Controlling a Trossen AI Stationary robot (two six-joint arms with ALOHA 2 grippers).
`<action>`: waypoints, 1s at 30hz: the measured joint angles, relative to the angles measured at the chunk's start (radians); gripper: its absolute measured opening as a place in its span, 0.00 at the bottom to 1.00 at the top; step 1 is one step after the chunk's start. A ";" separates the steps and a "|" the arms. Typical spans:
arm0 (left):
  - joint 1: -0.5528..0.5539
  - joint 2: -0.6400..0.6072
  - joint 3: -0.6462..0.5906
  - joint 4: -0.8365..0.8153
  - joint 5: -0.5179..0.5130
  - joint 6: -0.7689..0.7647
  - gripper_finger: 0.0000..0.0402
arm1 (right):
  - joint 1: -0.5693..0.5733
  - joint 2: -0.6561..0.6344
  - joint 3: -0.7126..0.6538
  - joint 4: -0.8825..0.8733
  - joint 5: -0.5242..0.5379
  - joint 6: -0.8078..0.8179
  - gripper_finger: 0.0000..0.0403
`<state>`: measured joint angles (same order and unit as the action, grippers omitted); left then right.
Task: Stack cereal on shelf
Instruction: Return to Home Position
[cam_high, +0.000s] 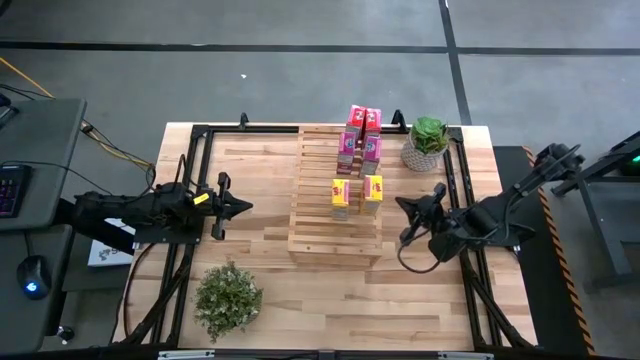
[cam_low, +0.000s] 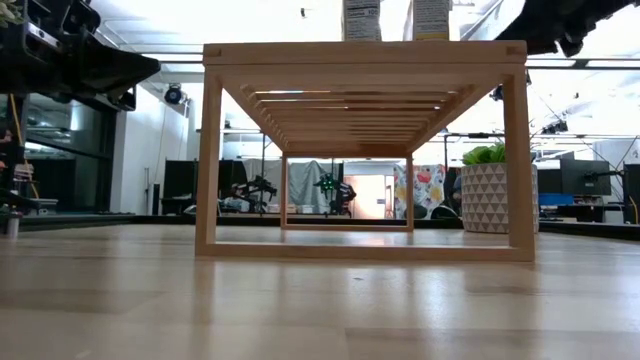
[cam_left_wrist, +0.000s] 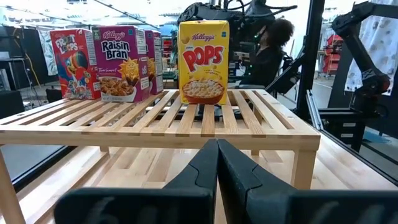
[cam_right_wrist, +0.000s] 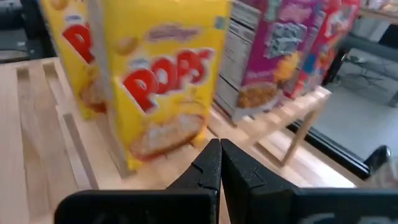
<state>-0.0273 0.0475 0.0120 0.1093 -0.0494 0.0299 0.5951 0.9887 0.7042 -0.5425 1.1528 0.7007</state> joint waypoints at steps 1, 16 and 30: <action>0.000 0.000 0.000 0.000 0.000 0.000 0.00 | 0.001 -0.023 0.000 -0.042 -0.007 0.024 0.00; 0.000 0.000 0.000 -0.001 0.000 0.000 0.00 | -0.031 -0.317 -0.329 0.483 -0.215 -0.287 0.00; 0.000 0.000 0.000 -0.001 0.000 -0.001 0.00 | -0.453 -0.401 -0.459 0.836 -0.801 -0.653 0.00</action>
<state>-0.0273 0.0475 0.0124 0.1081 -0.0490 0.0294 0.1421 0.5880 0.2455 0.2938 0.3522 0.0477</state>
